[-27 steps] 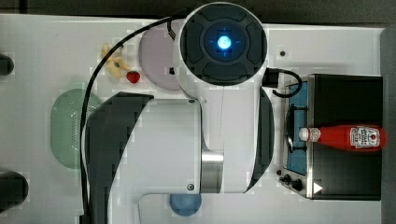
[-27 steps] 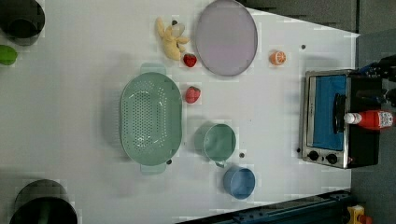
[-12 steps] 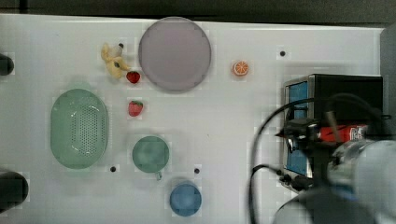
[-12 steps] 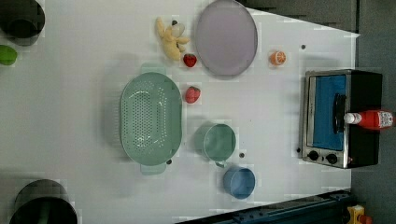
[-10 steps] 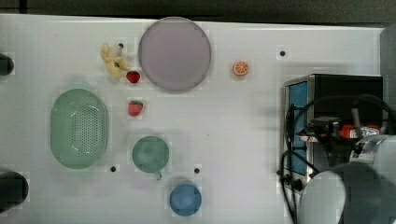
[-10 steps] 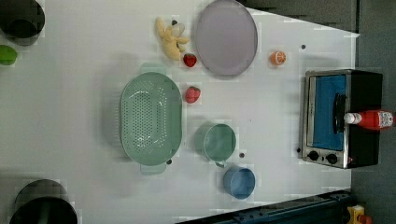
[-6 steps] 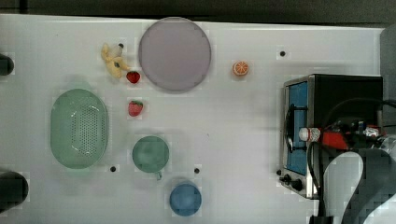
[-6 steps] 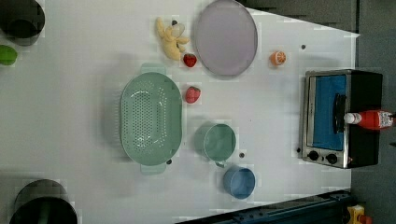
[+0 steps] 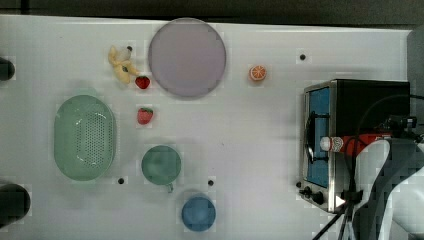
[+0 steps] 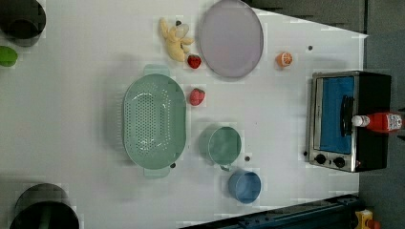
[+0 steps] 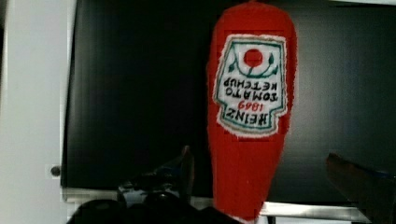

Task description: Pick Ketchup from oven and place it on table.

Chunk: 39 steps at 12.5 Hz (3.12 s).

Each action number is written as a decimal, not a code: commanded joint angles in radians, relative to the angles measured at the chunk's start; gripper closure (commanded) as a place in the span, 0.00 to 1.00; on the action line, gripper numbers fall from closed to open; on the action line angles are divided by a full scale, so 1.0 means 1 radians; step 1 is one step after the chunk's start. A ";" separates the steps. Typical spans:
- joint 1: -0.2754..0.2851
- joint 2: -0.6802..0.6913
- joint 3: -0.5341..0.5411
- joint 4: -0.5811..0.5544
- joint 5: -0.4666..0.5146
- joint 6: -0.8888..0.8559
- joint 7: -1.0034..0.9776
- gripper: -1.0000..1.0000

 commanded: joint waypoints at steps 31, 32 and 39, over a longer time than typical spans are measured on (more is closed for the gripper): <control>0.185 -0.105 0.285 0.360 0.054 -0.447 -0.147 0.36; 0.191 -0.103 0.331 0.355 0.051 -0.447 -0.145 0.36; 0.202 -0.091 0.519 0.041 0.004 -0.356 0.105 0.36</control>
